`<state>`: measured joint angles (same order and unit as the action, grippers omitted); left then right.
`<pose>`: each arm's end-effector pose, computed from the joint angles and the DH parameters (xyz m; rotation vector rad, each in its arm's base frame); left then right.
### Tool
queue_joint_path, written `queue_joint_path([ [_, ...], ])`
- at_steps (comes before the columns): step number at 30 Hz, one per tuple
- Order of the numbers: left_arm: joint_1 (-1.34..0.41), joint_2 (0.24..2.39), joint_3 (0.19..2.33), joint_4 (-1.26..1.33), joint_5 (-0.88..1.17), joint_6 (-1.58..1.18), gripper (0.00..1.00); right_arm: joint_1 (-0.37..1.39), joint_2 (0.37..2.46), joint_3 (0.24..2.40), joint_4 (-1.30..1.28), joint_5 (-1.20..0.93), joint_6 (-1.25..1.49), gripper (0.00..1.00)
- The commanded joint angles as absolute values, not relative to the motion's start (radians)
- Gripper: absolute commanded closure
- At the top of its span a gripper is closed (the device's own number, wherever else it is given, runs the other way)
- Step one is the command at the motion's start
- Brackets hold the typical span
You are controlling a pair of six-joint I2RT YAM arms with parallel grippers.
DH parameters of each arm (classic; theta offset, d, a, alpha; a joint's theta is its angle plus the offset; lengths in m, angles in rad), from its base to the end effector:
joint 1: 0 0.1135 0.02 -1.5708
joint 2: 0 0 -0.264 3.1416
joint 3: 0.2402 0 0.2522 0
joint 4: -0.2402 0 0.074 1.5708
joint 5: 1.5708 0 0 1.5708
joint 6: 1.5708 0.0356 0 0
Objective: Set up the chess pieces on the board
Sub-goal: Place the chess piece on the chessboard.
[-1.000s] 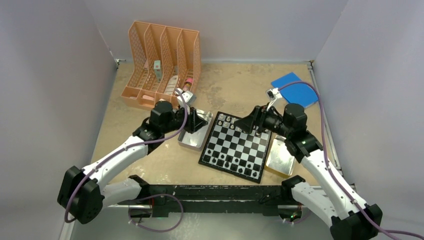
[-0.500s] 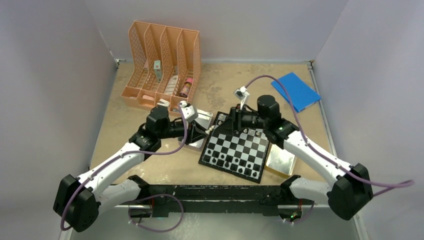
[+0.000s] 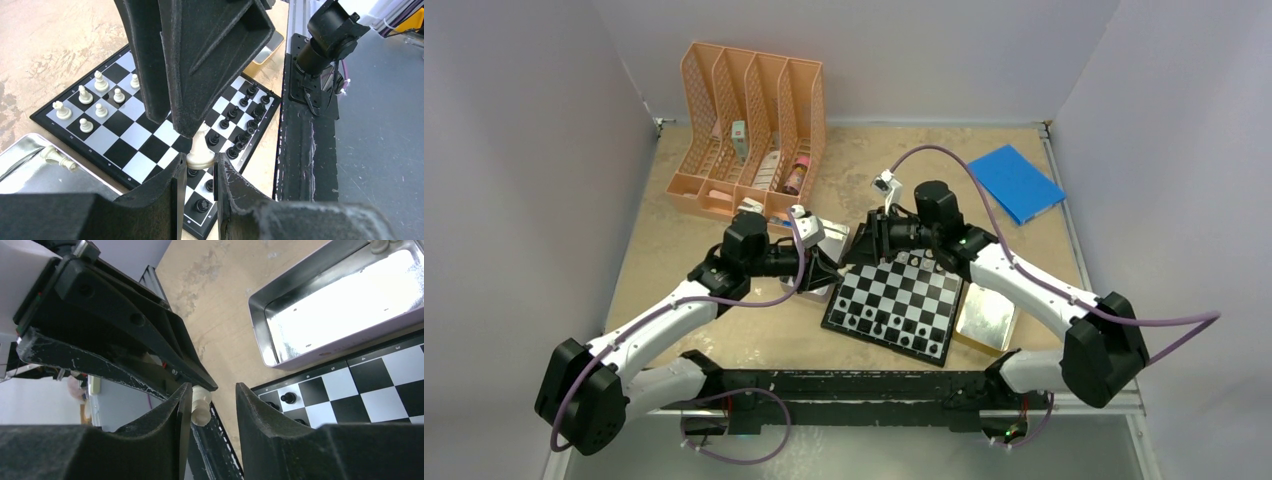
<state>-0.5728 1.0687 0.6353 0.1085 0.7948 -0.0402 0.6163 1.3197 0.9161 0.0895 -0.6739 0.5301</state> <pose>0.1831 -0.1483 0.2649 1.0409 1.6634 -1.1590 0.2320 0.1916 0.2967 -0.5964 1.9819 1.3807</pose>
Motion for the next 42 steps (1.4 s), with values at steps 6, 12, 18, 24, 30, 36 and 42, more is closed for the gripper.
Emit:
queue_joint_path([
  [6, -0.578, 1.059, 0.640, 0.156, 0.798, -0.023, 1.00, 0.632, 1.302, 0.936, 0.075, -0.738, 0.484, 0.63],
  [12, -0.577, 1.069, 0.647, 0.163, 0.789, -0.028, 1.00, 0.633, 1.276, 0.909, 0.085, -0.749, 0.493, 0.71],
  [18, -0.577, 1.073, 0.661, 0.142, 0.741, -0.054, 0.96, 0.632, 1.239, 0.896, 0.094, -0.714, 0.508, 0.84],
  [24, -0.577, 1.092, 0.712, 0.065, 0.679, -0.060, 0.75, 0.633, 1.191, 0.908, 0.023, -0.597, 0.517, 0.86],
  [30, -0.578, 1.094, 0.730, 0.014, 0.671, -0.059, 0.50, 0.632, 1.153, 0.941, -0.065, -0.324, 0.521, 0.88],
  [36, -0.578, 1.085, 0.768, -0.083, 0.711, -0.040, 0.20, 0.632, 1.170, 0.992, -0.170, -0.070, 0.493, 0.88],
  [42, -0.577, 1.071, 0.845, -0.180, 0.694, -0.046, 0.03, 0.632, 1.207, 1.024, -0.229, 0.119, 0.495, 0.88],
])
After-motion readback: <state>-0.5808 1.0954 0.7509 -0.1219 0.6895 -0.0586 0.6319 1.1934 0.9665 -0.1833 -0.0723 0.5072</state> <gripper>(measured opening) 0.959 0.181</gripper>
